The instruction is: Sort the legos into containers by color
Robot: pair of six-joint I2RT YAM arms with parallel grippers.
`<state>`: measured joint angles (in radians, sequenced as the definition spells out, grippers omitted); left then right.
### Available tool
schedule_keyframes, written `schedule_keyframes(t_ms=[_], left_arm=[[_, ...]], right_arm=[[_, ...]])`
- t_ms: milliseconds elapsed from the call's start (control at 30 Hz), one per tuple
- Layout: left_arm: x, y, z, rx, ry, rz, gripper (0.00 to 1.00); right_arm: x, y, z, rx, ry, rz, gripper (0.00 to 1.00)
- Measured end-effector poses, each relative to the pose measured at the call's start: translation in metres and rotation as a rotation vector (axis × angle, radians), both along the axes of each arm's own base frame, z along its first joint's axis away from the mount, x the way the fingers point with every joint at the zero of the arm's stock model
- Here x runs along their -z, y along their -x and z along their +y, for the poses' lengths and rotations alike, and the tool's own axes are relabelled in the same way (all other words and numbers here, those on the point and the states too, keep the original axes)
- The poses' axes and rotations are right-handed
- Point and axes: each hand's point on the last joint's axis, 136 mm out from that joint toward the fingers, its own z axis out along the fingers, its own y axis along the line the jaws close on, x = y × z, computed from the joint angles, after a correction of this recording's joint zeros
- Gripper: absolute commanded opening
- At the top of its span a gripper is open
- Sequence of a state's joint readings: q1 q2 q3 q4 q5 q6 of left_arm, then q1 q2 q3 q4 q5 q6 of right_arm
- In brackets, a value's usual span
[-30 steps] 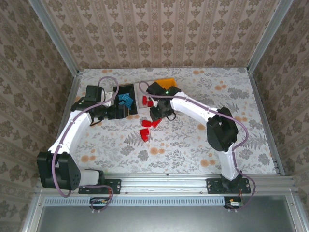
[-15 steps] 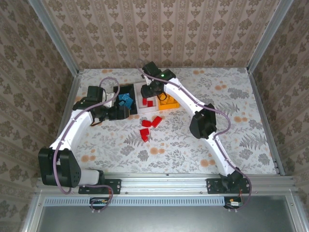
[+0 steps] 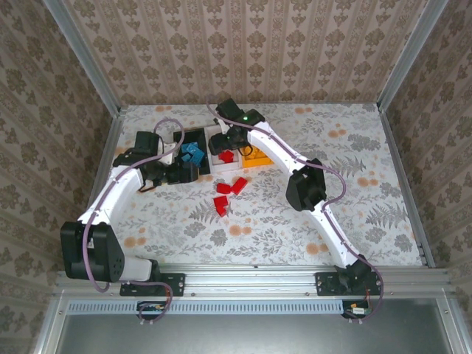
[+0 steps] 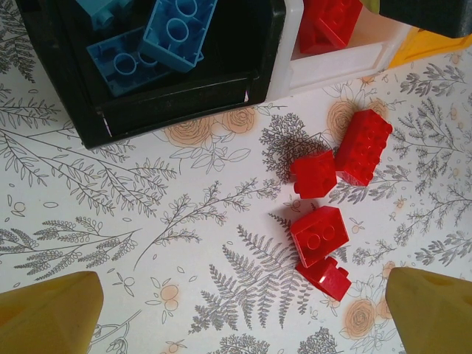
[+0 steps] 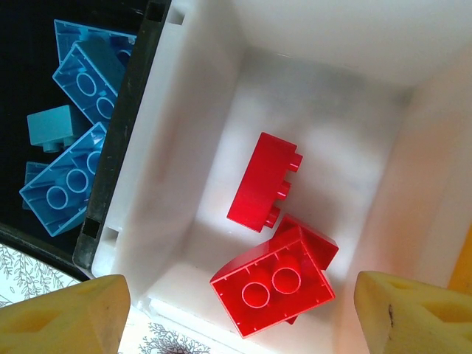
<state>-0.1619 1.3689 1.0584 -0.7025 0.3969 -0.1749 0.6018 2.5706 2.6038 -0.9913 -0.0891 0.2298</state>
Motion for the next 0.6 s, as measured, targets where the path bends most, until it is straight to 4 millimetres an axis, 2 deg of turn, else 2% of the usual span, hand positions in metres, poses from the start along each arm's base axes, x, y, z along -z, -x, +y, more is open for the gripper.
schedule_keyframes(t_ms=[200, 333, 433, 600], left_arm=[[0.000, 0.001, -0.001, 0.004, 0.004, 0.001, 1.00], [0.000, 0.003, -0.007, 0.024, 0.003, 0.001, 0.99], [0.000, 0.007, -0.015, 0.054, -0.001, -0.001, 0.97], [0.003, 0.016, -0.034, 0.117, -0.036, -0.007, 0.96]], right_arm=[[-0.002, 0.001, -0.001, 0.000, -0.004, -0.004, 0.82], [-0.017, 0.012, -0.008, 0.000, -0.006, -0.005, 0.83], [-0.037, 0.028, -0.020, 0.005, -0.017, -0.018, 0.84], [-0.063, 0.067, -0.057, 0.038, -0.061, -0.030, 0.84]])
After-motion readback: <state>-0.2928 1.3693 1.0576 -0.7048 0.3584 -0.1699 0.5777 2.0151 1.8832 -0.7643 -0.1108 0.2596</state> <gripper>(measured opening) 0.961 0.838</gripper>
